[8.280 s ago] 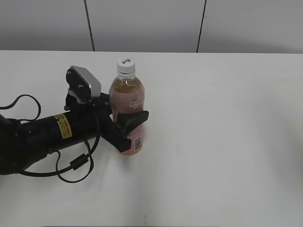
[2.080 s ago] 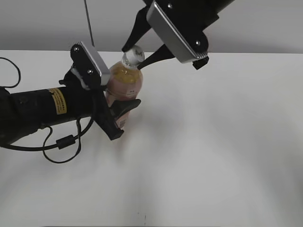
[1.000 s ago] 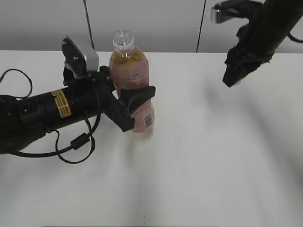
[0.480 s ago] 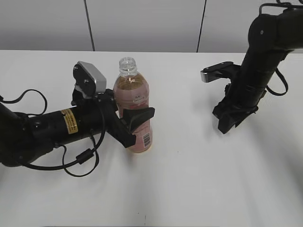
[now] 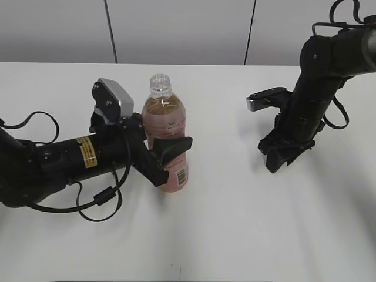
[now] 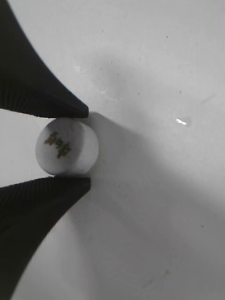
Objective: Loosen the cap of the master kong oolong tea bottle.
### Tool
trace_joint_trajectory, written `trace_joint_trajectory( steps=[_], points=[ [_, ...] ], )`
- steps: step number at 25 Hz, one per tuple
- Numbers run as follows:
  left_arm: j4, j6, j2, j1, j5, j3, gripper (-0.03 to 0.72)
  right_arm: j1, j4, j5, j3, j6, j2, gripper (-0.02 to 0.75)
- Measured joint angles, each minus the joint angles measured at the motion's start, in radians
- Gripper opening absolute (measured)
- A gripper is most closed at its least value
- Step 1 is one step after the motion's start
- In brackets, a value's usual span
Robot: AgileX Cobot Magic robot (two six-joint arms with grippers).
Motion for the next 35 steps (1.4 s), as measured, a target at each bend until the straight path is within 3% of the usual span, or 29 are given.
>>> trace_joint_trajectory(
  steps=[4, 10, 12, 25, 35],
  points=[
    [0.011, 0.0, 0.0, 0.0, 0.0, 0.0, 0.39, 0.0, 0.0, -0.001, 0.0, 0.002, 0.0, 0.358],
    [0.015, 0.0, 0.0, 0.0, 0.0, 0.0, 0.392, 0.0, 0.003, -0.001, 0.0, 0.011, 0.0, 0.54],
    [0.02, 0.0, 0.0, 0.0, 0.0, 0.0, 0.4, 0.0, 0.006, -0.001, -0.001, 0.019, 0.0, 0.568],
    [0.028, 0.0, -0.001, 0.0, -0.047, -0.009, 0.533, 0.0, 0.006, 0.01, -0.002, 0.045, -0.027, 0.58],
    [0.025, 0.0, -0.002, 0.012, -0.06, 0.046, 0.552, 0.0, 0.006, 0.031, -0.002, 0.048, -0.037, 0.585]
  ],
)
